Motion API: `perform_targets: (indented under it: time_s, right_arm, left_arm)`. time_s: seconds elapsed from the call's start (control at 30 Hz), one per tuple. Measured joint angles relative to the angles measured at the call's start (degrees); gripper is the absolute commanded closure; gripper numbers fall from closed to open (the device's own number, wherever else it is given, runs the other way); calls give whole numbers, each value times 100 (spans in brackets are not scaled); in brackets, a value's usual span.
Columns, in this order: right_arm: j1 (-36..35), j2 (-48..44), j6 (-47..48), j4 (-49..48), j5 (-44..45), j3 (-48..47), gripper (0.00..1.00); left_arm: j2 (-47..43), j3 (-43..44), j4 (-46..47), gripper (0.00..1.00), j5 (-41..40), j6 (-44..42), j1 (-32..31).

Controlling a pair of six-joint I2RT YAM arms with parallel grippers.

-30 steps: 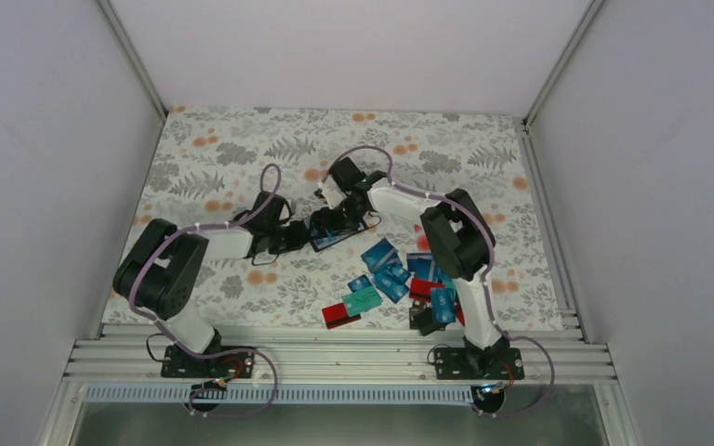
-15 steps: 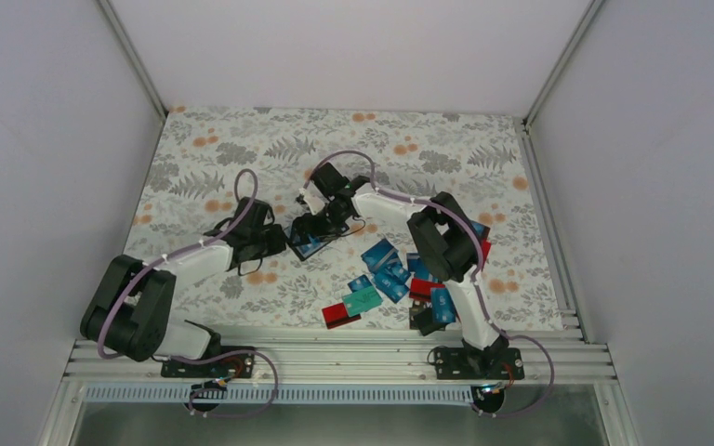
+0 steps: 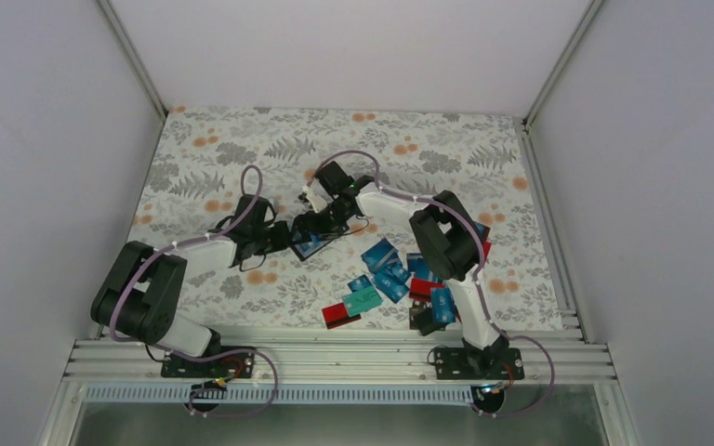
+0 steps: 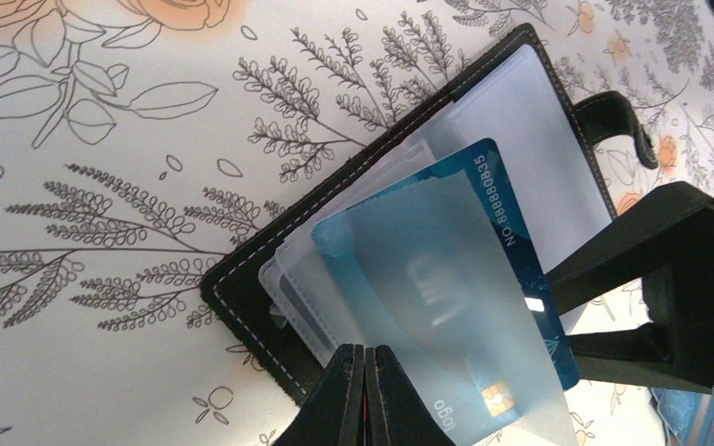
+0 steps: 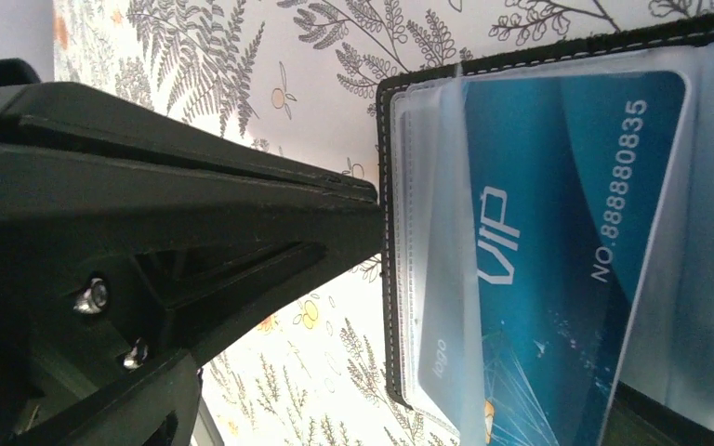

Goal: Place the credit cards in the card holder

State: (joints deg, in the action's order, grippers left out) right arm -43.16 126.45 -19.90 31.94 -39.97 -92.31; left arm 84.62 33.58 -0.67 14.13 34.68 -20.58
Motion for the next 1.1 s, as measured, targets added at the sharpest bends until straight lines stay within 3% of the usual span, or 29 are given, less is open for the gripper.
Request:
perform_targets:
  time_s: [0.63,1.1]
  right_arm:
    - [155,103,761,94,-675,-7,10]
    - [127,114,887,590,-302,-284,0]
  left_arm:
    - [251,-549,1537,98,1296,-61,258]
    - [824,-236,1602,98,1189,-81,278]
